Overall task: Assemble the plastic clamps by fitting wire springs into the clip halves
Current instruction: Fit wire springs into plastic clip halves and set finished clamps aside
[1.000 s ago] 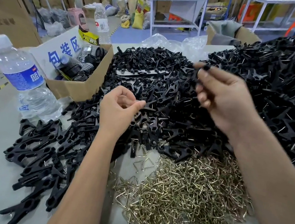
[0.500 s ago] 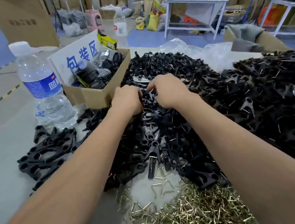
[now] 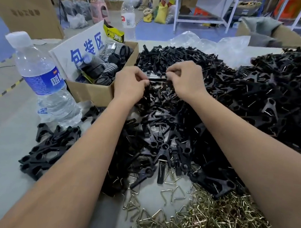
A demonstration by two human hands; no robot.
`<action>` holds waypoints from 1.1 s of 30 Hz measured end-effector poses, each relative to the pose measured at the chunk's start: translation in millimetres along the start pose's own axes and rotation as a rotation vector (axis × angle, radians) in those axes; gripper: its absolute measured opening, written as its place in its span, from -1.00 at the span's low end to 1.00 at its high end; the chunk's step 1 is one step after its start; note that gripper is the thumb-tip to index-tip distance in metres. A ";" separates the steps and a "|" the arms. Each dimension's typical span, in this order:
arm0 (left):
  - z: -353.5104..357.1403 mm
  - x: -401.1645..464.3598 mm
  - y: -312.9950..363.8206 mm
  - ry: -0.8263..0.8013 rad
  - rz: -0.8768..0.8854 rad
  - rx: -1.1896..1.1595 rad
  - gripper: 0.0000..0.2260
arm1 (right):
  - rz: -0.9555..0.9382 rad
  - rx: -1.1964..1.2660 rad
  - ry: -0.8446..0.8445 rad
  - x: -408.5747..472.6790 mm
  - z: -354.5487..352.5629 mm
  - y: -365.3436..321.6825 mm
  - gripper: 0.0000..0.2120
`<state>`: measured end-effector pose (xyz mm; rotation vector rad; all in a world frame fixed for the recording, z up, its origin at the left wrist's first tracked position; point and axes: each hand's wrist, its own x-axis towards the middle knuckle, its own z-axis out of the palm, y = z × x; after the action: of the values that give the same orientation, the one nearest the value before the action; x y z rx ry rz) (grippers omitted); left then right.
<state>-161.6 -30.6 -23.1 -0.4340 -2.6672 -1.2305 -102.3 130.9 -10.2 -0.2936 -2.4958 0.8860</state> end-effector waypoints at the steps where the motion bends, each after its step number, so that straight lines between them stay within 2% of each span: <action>1: -1.3 -1.5 3.1 0.028 0.001 -0.016 -0.85 | 0.012 0.075 0.033 -3.8 -2.5 0.2 -0.83; 4: -5.6 -12.9 13.1 0.048 0.000 -0.120 -0.81 | 0.097 0.414 0.053 -24.8 -12.8 -0.4 -0.82; 7: -7.9 -40.0 26.1 -0.031 -0.029 -0.447 -0.85 | 0.152 0.721 0.033 -57.3 -26.3 -2.2 -0.88; 10: -2.8 -75.6 34.3 -0.095 -0.054 -0.606 -0.86 | 0.174 0.824 0.030 -94.9 -38.4 2.3 -0.82; 13: 4.1 -106.4 37.2 -0.192 -0.176 -0.768 -0.97 | 0.211 0.955 -0.041 -130.9 -51.8 11.1 -0.73; 17: 7.4 -133.9 33.5 -0.328 -0.270 -0.971 -0.78 | 0.295 1.019 -0.038 -169.5 -62.1 21.2 -0.72; 21: 6.9 -154.9 30.4 -0.360 -0.201 -0.993 -0.80 | 0.247 0.931 0.017 -197.9 -64.2 28.4 -0.81; 26: 9.3 -162.0 30.6 -0.317 -0.032 -0.828 -0.89 | 0.236 0.930 0.011 -209.1 -60.2 29.5 -0.97; 30: 9.9 -163.9 29.2 -0.312 -0.023 -0.821 -0.87 | 0.264 1.026 -0.018 -209.3 -59.4 35.9 -0.84; 33: 10.3 -165.1 29.5 -0.390 -0.047 -0.843 -0.83 | 0.258 1.051 0.003 -208.5 -58.0 38.7 -0.80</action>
<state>3.6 -35.8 -53.9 -0.7807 -2.2864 -2.4812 108.7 119.3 -70.6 -0.2384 -1.6756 2.1074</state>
